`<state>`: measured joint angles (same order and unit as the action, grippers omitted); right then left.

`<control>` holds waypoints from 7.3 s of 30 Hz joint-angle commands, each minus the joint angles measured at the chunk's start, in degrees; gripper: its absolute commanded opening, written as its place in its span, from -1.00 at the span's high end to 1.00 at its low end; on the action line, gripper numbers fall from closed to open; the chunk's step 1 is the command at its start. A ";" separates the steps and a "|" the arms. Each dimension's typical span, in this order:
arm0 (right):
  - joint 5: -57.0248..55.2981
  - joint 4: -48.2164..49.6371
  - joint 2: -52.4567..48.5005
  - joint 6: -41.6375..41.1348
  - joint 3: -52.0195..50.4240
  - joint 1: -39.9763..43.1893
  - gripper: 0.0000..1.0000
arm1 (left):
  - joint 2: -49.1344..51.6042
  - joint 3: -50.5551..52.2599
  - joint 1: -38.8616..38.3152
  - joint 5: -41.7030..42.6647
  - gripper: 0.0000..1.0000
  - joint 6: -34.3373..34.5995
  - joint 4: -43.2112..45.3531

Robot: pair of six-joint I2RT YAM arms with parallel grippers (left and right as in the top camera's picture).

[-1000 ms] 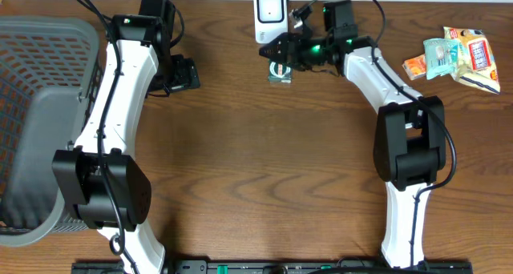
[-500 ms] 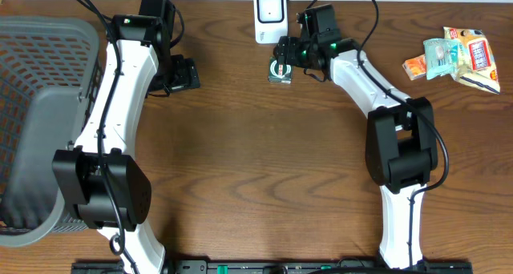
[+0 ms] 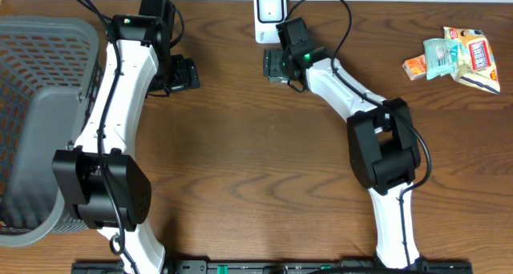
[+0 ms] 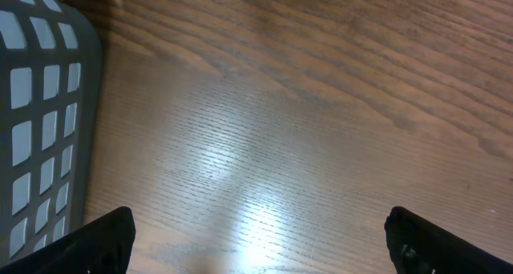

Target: Scan the item barcode

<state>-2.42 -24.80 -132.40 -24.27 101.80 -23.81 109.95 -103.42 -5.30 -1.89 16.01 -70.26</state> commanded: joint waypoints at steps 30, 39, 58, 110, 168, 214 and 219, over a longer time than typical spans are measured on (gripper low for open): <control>-4.22 -2.97 4.61 10.14 0.61 0.15 -0.43 | -0.11 0.57 0.15 -0.74 -0.96 -0.94 -0.20; 0.00 5.29 -0.96 15.61 0.61 0.26 -0.18 | -0.11 0.57 0.15 -0.72 -0.95 -0.94 -0.17; 0.02 -14.80 1.51 15.72 0.59 0.70 -0.31 | -0.11 0.57 0.15 -0.74 -0.96 -0.94 -0.20; 2.84 -32.30 -2.27 32.13 0.92 -0.15 -0.33 | -0.11 0.57 0.15 -0.72 -0.96 -0.94 -0.20; 84.59 -7.19 -2.27 -57.61 11.13 13.11 0.19 | -0.11 0.57 0.15 -0.74 -0.96 -0.94 -0.17; 49.62 11.91 -2.27 -42.75 11.13 9.49 0.13 | -0.11 0.57 0.15 -0.74 -0.96 -0.94 -0.20; 39.36 11.74 -2.27 -28.61 11.13 7.19 0.17 | -0.11 0.57 0.15 -0.74 -0.95 -0.94 -0.20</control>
<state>47.13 -13.02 -134.63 -68.38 111.81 -14.50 109.95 -103.42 -5.30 -1.89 16.01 -70.26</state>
